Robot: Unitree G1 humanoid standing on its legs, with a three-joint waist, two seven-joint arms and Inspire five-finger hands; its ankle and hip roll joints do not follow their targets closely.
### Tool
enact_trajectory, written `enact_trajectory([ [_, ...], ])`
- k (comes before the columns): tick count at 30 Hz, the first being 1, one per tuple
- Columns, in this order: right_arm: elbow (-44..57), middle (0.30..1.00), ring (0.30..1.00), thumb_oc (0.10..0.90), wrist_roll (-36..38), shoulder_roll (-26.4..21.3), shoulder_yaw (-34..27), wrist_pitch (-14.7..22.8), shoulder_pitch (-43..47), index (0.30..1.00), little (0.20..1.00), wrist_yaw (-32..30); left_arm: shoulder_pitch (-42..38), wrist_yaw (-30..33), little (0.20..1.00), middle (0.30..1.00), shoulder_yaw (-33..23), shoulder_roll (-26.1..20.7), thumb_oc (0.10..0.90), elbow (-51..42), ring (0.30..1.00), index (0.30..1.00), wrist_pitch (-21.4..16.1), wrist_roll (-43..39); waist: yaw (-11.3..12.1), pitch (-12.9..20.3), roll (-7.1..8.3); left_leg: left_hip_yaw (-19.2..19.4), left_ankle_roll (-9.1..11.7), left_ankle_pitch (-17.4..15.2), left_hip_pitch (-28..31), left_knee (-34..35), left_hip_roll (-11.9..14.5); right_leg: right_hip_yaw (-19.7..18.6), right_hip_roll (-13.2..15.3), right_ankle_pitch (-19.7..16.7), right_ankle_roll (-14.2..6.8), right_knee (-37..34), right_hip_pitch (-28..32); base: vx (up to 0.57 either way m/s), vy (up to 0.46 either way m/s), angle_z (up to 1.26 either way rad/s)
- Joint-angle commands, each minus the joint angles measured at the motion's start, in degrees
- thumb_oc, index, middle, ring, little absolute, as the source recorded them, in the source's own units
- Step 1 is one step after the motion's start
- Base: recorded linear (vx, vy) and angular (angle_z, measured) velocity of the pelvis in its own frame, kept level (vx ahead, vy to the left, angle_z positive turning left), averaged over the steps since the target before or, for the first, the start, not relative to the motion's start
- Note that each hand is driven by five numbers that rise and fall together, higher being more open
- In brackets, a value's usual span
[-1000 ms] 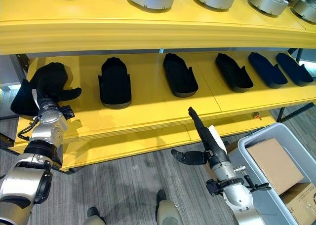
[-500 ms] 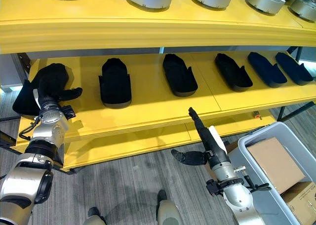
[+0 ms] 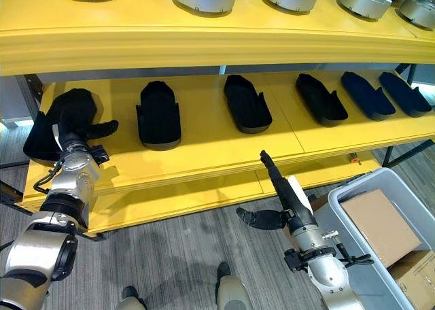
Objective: Move parts from the plastic box to the shelf.
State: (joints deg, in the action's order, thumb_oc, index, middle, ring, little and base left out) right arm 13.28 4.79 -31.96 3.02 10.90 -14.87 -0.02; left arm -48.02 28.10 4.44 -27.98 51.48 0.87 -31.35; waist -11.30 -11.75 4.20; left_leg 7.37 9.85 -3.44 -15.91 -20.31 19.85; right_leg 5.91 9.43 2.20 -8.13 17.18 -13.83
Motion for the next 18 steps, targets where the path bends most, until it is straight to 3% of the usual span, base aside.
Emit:
enact_trajectory([
  [1, 5.54, 1.0, 1.0, 0.9, 2.82, -1.88, -4.41, 4.48, 2.42, 1.0, 1.0, -3.08, -8.04, -0.68, 1.0, 1.0, 1.14, -1.88, 0.9, -2.41, 1.0, 1.0, -7.08, 0.52, -0.61, 3.85, -0.16, 0.17, -1.19, 0.57, 0.47, -0.33, 2.16, -1.39, 1.5, 2.56, -0.86, 3.35, 2.22, 0.0, 0.0, 0.0],
  [18, 5.33, 1.0, 1.0, 0.9, 2.95, -1.97, -4.68, 4.62, 2.02, 1.0, 1.0, -3.31, -8.65, -0.61, 1.0, 1.0, 2.01, -1.09, 0.9, -2.94, 1.0, 1.0, -7.58, 0.37, -0.89, 4.2, -0.2, 0.46, -1.23, 0.69, 0.62, 0.07, 1.87, -1.64, 1.61, 2.63, -0.83, 3.58, 2.02, 0.0, 0.0, 0.0],
])
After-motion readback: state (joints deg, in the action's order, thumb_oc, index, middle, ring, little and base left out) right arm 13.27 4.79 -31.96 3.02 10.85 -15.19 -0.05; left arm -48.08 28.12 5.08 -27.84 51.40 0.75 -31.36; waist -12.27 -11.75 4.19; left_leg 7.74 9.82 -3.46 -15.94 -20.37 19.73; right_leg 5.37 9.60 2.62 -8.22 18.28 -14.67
